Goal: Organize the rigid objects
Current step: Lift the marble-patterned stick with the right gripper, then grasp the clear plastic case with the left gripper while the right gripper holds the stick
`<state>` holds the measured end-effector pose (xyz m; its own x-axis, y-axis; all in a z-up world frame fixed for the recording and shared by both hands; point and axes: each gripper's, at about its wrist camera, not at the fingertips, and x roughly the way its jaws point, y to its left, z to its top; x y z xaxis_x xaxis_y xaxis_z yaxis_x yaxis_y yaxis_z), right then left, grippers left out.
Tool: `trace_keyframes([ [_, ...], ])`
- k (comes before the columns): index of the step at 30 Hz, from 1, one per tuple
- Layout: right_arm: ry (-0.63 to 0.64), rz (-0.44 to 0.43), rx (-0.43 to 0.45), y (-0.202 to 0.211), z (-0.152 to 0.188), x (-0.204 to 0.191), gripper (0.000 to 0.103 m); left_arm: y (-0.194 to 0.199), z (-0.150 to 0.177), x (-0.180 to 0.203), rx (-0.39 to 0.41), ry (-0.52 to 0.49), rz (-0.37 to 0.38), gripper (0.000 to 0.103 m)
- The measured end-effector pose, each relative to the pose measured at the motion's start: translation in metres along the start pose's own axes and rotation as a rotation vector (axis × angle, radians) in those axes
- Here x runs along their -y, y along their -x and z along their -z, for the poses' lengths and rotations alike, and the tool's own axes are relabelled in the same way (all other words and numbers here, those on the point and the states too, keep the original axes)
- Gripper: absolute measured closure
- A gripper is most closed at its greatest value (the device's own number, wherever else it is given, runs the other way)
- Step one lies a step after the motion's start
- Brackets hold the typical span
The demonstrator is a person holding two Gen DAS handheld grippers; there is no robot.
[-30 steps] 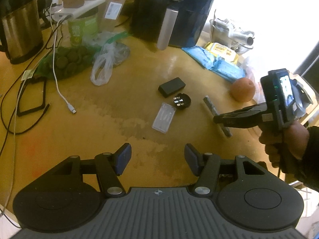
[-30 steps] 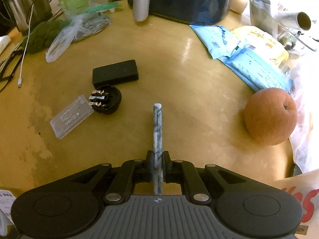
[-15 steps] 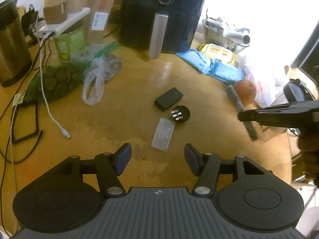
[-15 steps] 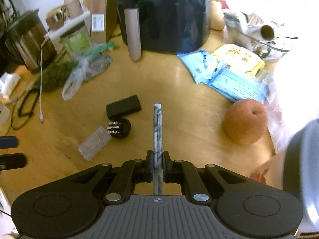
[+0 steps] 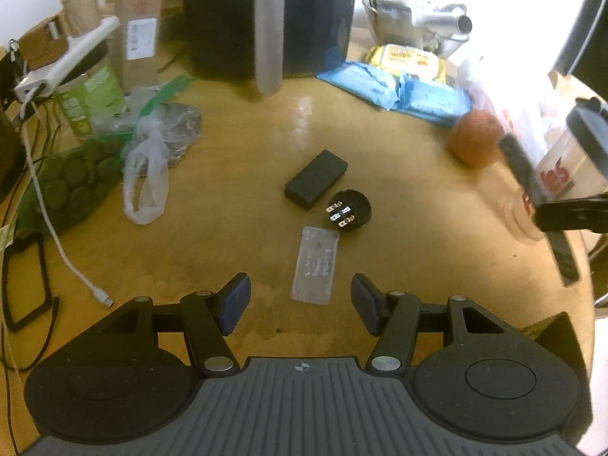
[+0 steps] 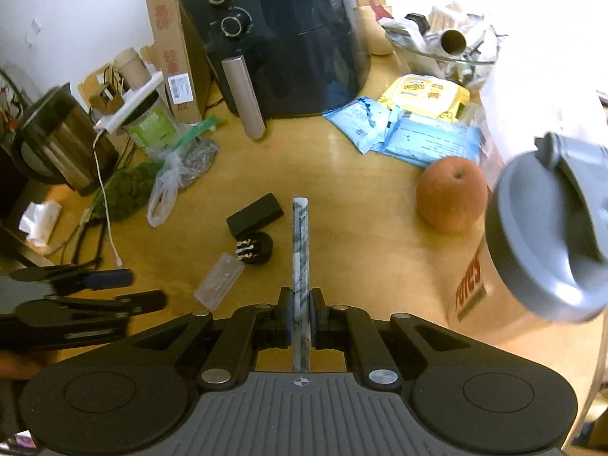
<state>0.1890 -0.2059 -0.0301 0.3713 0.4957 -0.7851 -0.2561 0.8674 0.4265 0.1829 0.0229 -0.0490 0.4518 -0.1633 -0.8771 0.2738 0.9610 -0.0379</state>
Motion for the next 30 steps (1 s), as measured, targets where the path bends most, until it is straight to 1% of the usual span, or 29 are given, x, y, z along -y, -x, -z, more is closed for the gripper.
trace_keyframes([
  [4,-0.037,-0.006,0.009,0.011,0.008,0.003,0.092,-0.015,-0.004,0.006,-0.013,-0.037,-0.001,0.046],
  [8,-0.071,-0.003,0.020,0.021,0.015,0.006,0.092,-0.033,-0.006,0.012,-0.032,-0.081,-0.020,0.046],
  [15,-0.116,0.007,0.026,0.034,0.029,0.012,0.092,-0.057,-0.011,0.018,-0.057,-0.110,-0.045,0.046],
  [16,-0.121,0.009,0.027,0.036,0.031,0.013,0.092,-0.061,-0.011,0.018,-0.065,-0.113,-0.051,0.048],
  [17,-0.124,0.010,0.027,0.037,0.032,0.014,0.092,-0.065,-0.011,0.018,-0.074,-0.114,-0.054,0.052],
  [19,-0.131,0.012,0.029,0.040,0.034,0.016,0.092,-0.070,-0.011,0.019,-0.093,-0.115,-0.057,0.066],
  [20,-0.133,0.013,0.030,0.041,0.035,0.016,0.092,-0.071,-0.010,0.018,-0.094,-0.114,-0.047,0.069],
  [26,-0.139,0.014,0.033,0.046,0.040,0.017,0.092,-0.069,-0.009,0.019,-0.101,-0.120,-0.058,0.070],
  [30,-0.135,0.007,0.027,0.046,0.041,0.016,0.092,-0.061,-0.006,0.016,-0.094,-0.106,-0.049,0.070],
])
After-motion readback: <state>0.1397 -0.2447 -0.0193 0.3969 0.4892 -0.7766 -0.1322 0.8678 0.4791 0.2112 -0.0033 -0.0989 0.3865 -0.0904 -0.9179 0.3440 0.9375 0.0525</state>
